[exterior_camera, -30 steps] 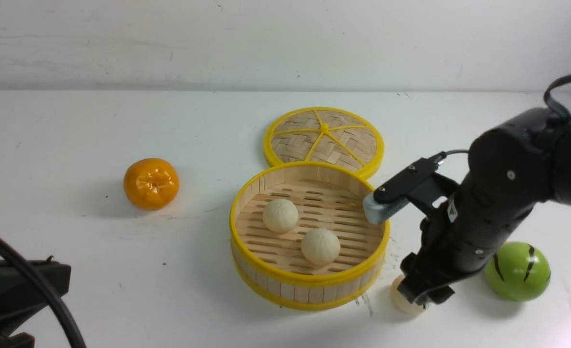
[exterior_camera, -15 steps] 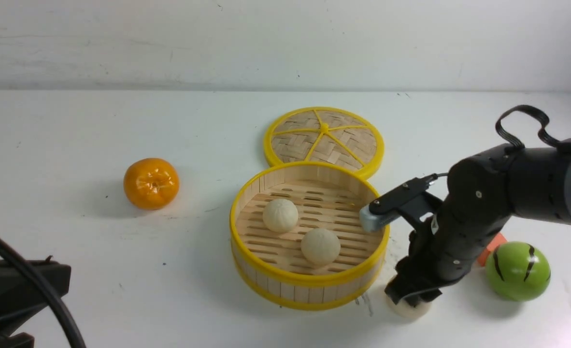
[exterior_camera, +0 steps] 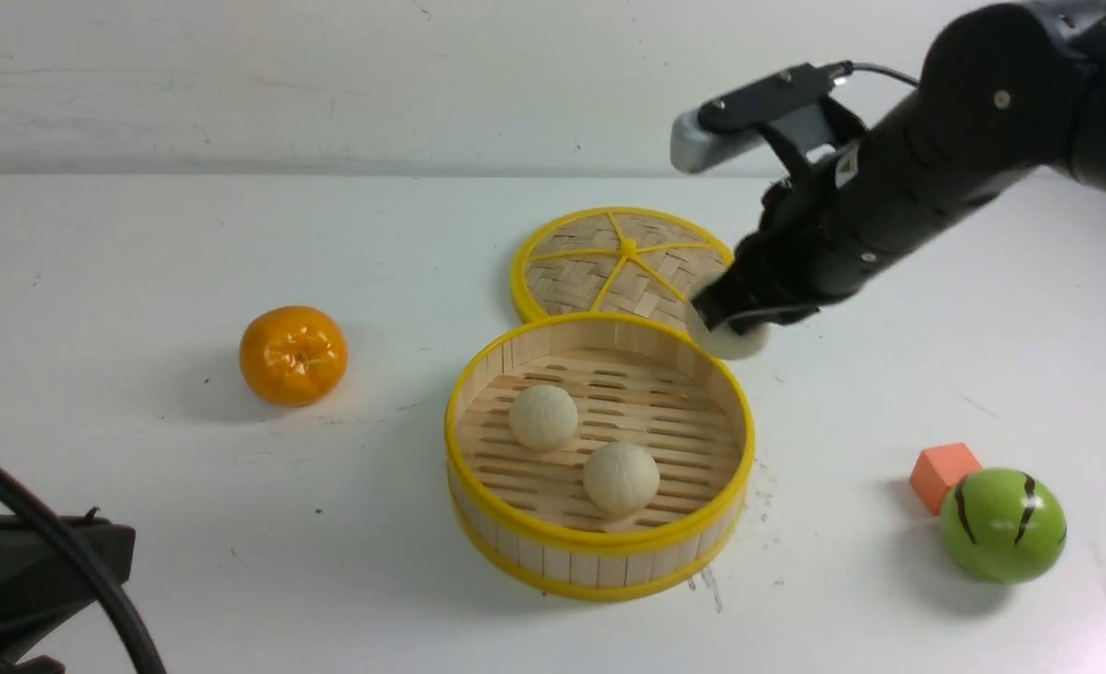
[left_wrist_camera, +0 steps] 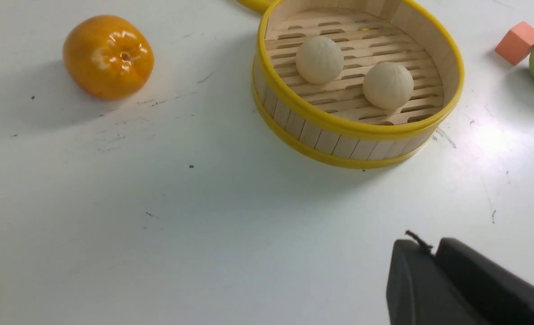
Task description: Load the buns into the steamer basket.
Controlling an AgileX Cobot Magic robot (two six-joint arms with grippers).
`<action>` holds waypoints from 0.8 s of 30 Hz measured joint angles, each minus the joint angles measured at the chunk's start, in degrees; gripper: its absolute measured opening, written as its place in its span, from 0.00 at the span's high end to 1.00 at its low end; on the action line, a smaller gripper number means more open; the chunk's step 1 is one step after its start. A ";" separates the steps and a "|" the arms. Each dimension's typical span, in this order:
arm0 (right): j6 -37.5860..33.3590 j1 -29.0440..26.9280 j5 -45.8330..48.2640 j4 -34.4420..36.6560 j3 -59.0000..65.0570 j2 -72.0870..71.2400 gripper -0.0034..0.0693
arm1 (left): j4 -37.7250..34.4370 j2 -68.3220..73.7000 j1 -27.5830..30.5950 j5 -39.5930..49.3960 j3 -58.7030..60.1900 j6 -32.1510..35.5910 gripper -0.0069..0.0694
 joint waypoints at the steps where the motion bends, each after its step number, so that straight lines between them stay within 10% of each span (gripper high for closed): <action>1: 0.00 0.00 -0.13 0.22 -0.37 0.66 0.93 | 0.00 0.00 0.00 0.00 0.00 0.00 0.83; 8: -2.80 0.00 -1.02 6.69 -3.35 13.90 0.77 | 0.00 0.00 0.00 0.00 0.00 0.00 0.83; 16: -2.86 0.00 -2.56 7.30 -5.20 15.90 0.29 | 0.00 0.00 0.00 0.00 0.00 0.00 0.81; 24: -2.86 0.00 4.97 2.90 -7.30 1.72 0.31 | 0.00 0.00 0.00 0.00 0.00 0.00 0.81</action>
